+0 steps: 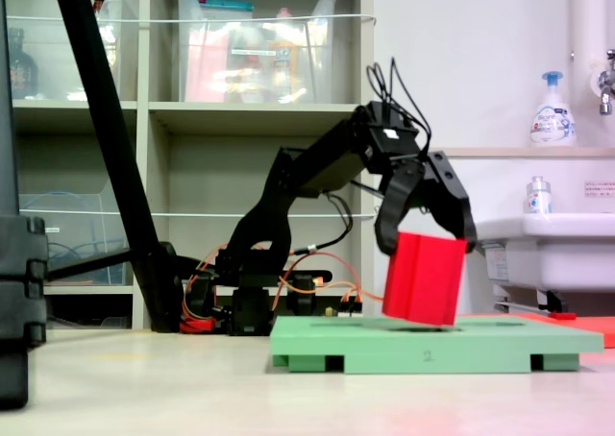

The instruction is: Put the cross columnar block into the corresponding hole

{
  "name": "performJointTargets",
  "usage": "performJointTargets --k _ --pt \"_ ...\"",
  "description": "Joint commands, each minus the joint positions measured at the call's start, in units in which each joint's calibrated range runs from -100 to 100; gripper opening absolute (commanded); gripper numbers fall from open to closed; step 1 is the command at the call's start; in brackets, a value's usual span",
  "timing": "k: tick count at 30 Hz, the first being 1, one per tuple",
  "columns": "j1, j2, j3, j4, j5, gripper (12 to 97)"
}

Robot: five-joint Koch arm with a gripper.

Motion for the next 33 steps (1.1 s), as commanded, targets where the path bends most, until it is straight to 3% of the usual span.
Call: performJointTargets --k 1,33 --pt "0.0 -1.4 5.2 6.5 0.2 46.9" --pt "0.8 -0.1 5.1 0.0 -0.5 48.6"
